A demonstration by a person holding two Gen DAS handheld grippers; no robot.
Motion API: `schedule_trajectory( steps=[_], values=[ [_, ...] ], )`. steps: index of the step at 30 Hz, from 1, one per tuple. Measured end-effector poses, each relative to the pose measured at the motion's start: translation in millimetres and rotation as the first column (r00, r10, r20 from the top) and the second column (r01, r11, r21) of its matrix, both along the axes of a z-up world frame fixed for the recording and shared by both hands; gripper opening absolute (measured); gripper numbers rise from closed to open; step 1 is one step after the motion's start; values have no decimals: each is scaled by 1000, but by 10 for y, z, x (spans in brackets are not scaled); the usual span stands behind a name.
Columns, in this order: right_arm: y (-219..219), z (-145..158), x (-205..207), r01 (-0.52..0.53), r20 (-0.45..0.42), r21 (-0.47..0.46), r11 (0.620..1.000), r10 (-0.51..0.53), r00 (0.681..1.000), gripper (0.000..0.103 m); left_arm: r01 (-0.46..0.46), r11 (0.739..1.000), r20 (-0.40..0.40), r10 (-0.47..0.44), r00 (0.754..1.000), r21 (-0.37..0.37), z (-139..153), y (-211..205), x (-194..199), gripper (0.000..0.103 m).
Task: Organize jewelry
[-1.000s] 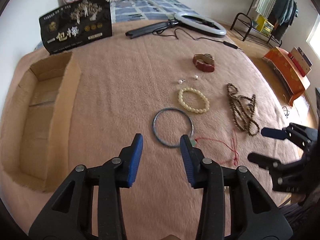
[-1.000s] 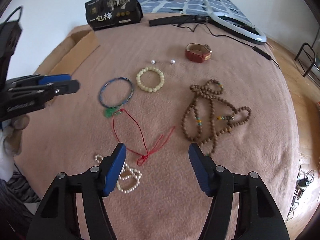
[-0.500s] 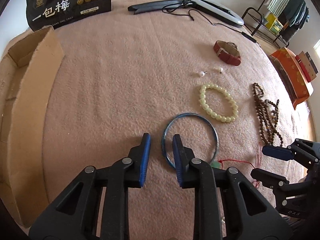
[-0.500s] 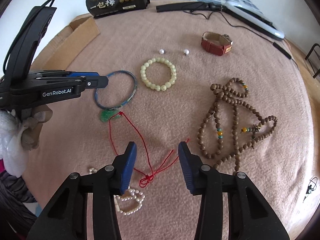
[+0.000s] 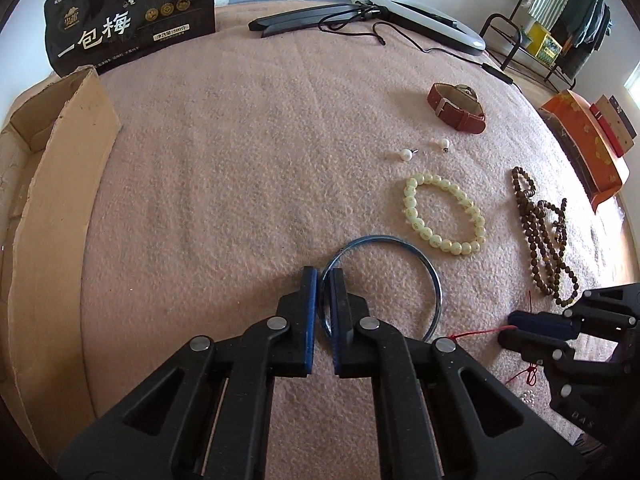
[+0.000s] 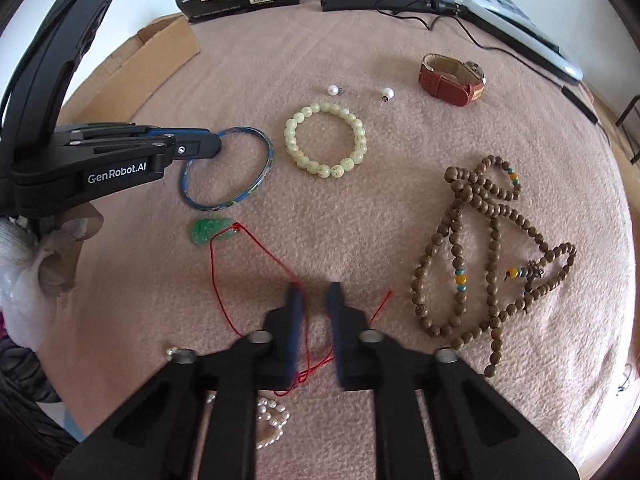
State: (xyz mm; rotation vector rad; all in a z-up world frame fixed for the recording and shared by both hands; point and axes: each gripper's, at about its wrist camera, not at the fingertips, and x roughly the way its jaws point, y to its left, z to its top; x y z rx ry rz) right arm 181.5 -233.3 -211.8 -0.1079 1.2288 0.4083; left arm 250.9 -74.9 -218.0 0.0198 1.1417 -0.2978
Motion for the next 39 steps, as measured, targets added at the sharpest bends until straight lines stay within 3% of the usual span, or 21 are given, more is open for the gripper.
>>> schedule_trajectory(
  steps=[7, 20, 24, 27, 30, 31, 32, 35, 39],
  values=[
    [-68, 128, -52, 9, 5, 34, 999, -9, 1000, 1, -14, 1000, 21, 15, 1000, -21, 136, 61, -71, 2],
    [-28, 696, -200, 20, 103, 145, 989, -35, 994, 0, 24, 998, 100, -18, 995, -65, 617, 72, -352, 1],
    [-12, 694, -178, 4, 125, 117, 993, -19, 992, 0, 40, 998, 122, -34, 992, -53, 689, 72, -415, 1],
    [-72, 520, -168, 6, 91, 39, 999, -9, 996, 0, 40, 998, 119, -33, 992, -57, 692, 83, -433, 1],
    [-175, 310, -145, 42, 13, -42, 998, -42, 999, 21, 37, 998, 122, -30, 992, -53, 698, 100, -447, 1],
    [-217, 255, -142, 60, -15, -36, 998, -61, 998, 35, 33, 998, 119, -26, 993, -56, 701, 115, -443, 1],
    [-256, 216, -136, 77, -38, -22, 997, -78, 996, 41, 29, 998, 117, -22, 993, -59, 691, 143, -442, 1],
    [-358, 87, -103, 127, -114, 26, 991, -124, 986, 41, 17, 998, 112, -9, 994, -66, 686, 196, -427, 1],
    [-362, 16, -80, 143, -143, 44, 989, -135, 980, 42, 13, 998, 114, -6, 993, -65, 692, 221, -420, 1]
  ],
)
